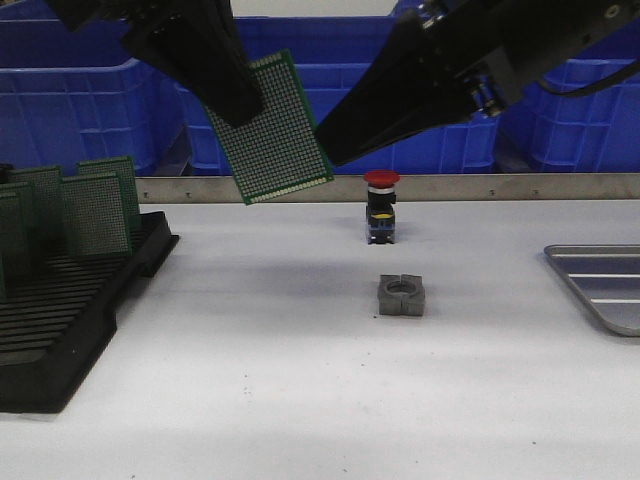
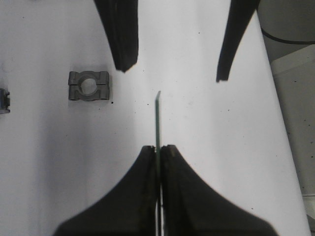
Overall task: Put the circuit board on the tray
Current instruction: 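Bring the right gripper to the board and grasp its lower edge, then open the left gripper and carry the board toward the silver tray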
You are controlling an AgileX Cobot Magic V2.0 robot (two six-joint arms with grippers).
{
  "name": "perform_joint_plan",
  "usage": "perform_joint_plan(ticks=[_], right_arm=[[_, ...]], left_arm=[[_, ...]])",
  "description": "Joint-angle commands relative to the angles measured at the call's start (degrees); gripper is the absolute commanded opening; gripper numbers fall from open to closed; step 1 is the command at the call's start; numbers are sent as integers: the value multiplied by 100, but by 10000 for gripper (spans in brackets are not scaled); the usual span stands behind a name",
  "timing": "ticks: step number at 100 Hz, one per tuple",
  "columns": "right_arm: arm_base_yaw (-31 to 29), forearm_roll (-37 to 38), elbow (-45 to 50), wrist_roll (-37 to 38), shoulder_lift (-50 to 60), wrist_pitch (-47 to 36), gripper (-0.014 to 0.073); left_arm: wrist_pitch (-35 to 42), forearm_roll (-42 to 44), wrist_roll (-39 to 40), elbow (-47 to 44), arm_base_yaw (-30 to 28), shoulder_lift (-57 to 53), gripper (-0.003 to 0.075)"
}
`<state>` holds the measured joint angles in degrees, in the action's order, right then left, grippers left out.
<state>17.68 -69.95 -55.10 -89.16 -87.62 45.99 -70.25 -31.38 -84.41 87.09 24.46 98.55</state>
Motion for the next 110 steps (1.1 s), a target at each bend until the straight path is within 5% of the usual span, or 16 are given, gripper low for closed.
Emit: perform_joint_plan(ticks=[1, 18, 51, 65, 77, 94, 110], right_arm=[[117, -307, -351, -75, -39, 95, 475], [271, -317, -652, -75, -365, 95, 384], [325, -334, -741, -75, -408, 109, -53], [325, -339, -741, -75, -408, 114, -67], [325, -339, -741, -75, -408, 114, -67], [319, -289, -741, -75, -392, 109, -67], [99, 59, -741, 147, -221, 147, -67]], left_arm=[[-274, -323, 47, 186, 45, -296, -18], [-274, -323, 47, 186, 45, -296, -18], [-274, -334, 47, 186, 45, -296, -18], [-274, -497, 47, 186, 45, -296, -9], [-274, -500, 47, 186, 45, -296, 125], [-274, -500, 47, 186, 45, -296, 462], [-274, -500, 47, 186, 45, -296, 503]])
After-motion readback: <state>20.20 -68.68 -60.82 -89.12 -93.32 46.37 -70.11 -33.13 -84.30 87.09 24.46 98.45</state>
